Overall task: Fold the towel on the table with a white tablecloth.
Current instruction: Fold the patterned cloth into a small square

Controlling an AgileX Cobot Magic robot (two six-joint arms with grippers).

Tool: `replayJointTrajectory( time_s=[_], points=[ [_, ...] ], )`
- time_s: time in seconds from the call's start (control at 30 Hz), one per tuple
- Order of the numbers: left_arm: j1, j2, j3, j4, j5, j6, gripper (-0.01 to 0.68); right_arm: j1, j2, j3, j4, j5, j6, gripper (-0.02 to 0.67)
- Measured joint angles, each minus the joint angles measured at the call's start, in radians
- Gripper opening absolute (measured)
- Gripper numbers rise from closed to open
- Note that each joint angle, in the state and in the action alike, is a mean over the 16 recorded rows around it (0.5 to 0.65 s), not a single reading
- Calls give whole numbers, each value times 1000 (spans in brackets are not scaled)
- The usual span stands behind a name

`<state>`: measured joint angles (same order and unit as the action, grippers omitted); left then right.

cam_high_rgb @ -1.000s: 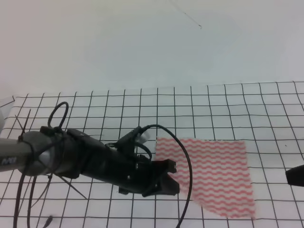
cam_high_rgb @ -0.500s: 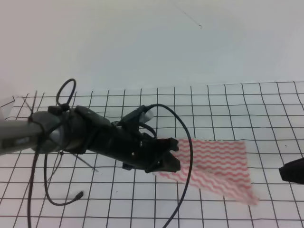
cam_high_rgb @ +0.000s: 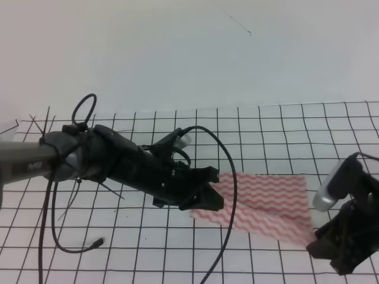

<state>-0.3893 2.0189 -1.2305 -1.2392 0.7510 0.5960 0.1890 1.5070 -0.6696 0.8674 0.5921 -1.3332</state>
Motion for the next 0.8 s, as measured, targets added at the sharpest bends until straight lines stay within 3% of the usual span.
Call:
replayJointTrajectory(
  time_s=[0.47,0.8],
  points=[
    [37,0,0,12,43,0,0,53,72,-52,-5,-121,-70,285],
    [37,0,0,12,64,0,0,69,82,-192,-126,-111,-125,290]
  ],
)
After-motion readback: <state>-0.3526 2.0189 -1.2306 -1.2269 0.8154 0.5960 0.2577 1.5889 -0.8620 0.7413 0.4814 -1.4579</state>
